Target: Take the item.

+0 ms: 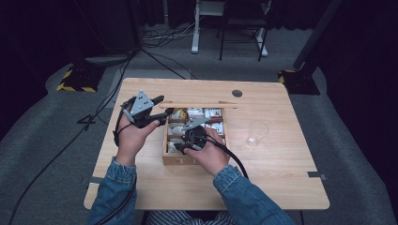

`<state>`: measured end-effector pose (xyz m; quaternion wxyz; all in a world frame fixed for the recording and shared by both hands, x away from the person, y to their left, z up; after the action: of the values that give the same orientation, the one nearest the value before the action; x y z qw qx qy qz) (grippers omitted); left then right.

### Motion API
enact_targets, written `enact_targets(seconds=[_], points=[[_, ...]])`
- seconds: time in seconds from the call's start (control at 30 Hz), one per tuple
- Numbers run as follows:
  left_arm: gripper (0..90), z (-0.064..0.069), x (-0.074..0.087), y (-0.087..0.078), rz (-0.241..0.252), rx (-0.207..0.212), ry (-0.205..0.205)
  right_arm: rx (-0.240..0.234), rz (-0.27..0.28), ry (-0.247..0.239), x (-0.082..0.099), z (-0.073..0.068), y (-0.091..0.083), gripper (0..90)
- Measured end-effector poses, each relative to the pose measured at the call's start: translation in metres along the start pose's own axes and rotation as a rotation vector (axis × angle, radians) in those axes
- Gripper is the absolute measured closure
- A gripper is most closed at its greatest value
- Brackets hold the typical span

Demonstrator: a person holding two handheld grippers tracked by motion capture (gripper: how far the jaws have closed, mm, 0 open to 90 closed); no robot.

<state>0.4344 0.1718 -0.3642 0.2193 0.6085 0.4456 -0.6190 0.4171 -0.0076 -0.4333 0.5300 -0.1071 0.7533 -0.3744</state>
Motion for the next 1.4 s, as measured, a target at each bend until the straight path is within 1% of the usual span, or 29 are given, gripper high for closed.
enact_targets(seconds=[0.27,0.4,0.47,0.57,0.6,0.63,0.73,0.87,1.1,1.3,1.4], points=[[44.6,0.000,0.000,0.000,0.000,0.000,0.001,-0.001,-0.039,-0.017,-0.001,-0.001,0.016,56.9],[44.6,0.000,0.000,0.000,0.001,0.001,0.000,0.000,-0.049,-0.021,0.000,-0.001,0.020,57.2],[44.6,0.000,0.000,0.000,0.000,0.001,0.001,0.009,-0.056,-0.025,-0.001,-0.001,0.022,58.1],[44.6,0.000,0.000,0.000,0.001,0.002,-0.002,0.027,-0.077,-0.032,0.000,0.000,0.025,61.1],[44.6,0.000,0.000,0.000,0.001,0.003,-0.003,0.032,-0.086,-0.042,0.000,0.002,0.025,62.7],[44.6,0.000,0.000,0.000,0.001,0.002,-0.003,0.038,-0.091,-0.038,0.000,0.002,0.025,63.8],[44.6,0.000,0.001,0.000,0.002,0.003,-0.004,0.048,-0.091,-0.041,0.000,0.004,0.023,67.2],[44.6,0.000,0.000,0.000,0.001,0.002,-0.004,0.062,-0.097,-0.057,-0.001,0.005,0.022,73.1],[44.6,0.001,0.001,0.001,-0.002,0.009,0.001,0.065,-0.113,-0.073,-0.001,0.002,0.026,78.4],[44.5,0.002,0.001,0.002,-0.001,0.013,0.003,0.066,-0.124,-0.102,-0.002,0.001,0.027,89.5],[44.6,0.003,0.001,0.002,-0.002,0.013,0.003,0.069,-0.124,-0.108,-0.002,0.001,0.026,90.0]])
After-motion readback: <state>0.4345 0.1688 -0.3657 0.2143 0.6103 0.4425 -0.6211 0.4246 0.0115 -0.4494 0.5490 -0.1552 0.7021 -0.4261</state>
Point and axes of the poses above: each handheld gripper's, and its own axes: y roughly forward along the jaws, x roughly out of its underside, z roughly to its right, the point moved 2 cm from there along y, roughly forward along the jaws, and after that the axes turned 8 degrees about -x, right-handed, at the moved point
